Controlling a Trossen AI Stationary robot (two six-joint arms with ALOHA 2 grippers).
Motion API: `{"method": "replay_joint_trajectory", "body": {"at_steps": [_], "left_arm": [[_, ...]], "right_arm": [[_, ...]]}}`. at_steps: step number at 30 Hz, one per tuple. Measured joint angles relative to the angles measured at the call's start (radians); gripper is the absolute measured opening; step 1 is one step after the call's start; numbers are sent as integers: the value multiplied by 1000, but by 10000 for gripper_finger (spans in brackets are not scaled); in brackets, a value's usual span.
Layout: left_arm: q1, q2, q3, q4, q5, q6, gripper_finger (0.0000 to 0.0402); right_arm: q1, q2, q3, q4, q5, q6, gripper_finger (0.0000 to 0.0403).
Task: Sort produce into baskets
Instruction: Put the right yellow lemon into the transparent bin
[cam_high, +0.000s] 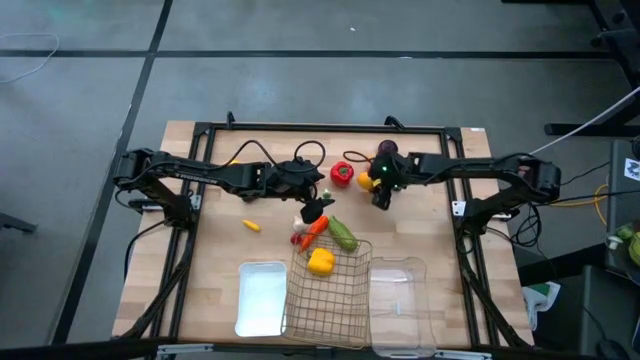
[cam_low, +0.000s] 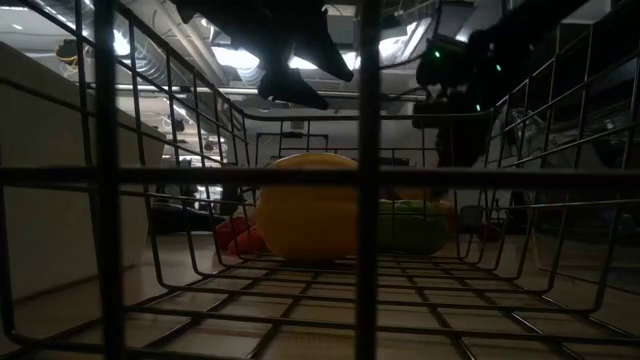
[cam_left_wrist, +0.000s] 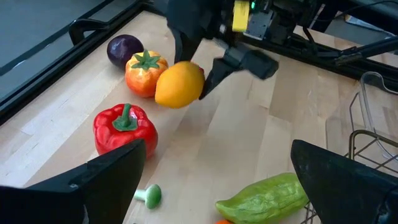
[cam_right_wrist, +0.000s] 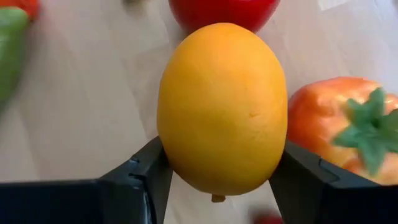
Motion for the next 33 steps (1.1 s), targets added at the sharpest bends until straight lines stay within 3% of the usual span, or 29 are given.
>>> {"method": "replay_joint_trajectory", "body": {"at_steps": [5, 11, 16, 27, 33], "left_arm": [[0, 0, 0, 0, 0, 0, 398], [0, 0, 0, 0, 0, 0, 398], [0, 0, 0, -2, 0, 0, 398], [0, 0, 0, -13, 0, 0, 398], [0, 0, 0, -26, 0, 0, 398]], "right_arm": [[19, -5, 128, -197, -81, 0, 215], [146, -48, 239, -351, -88, 33, 216], [294, -80, 301, -448, -88, 142, 216], [681, -100, 304, -491, -87, 405, 216], [869, -95, 303, -484, 6, 550, 216]]}}
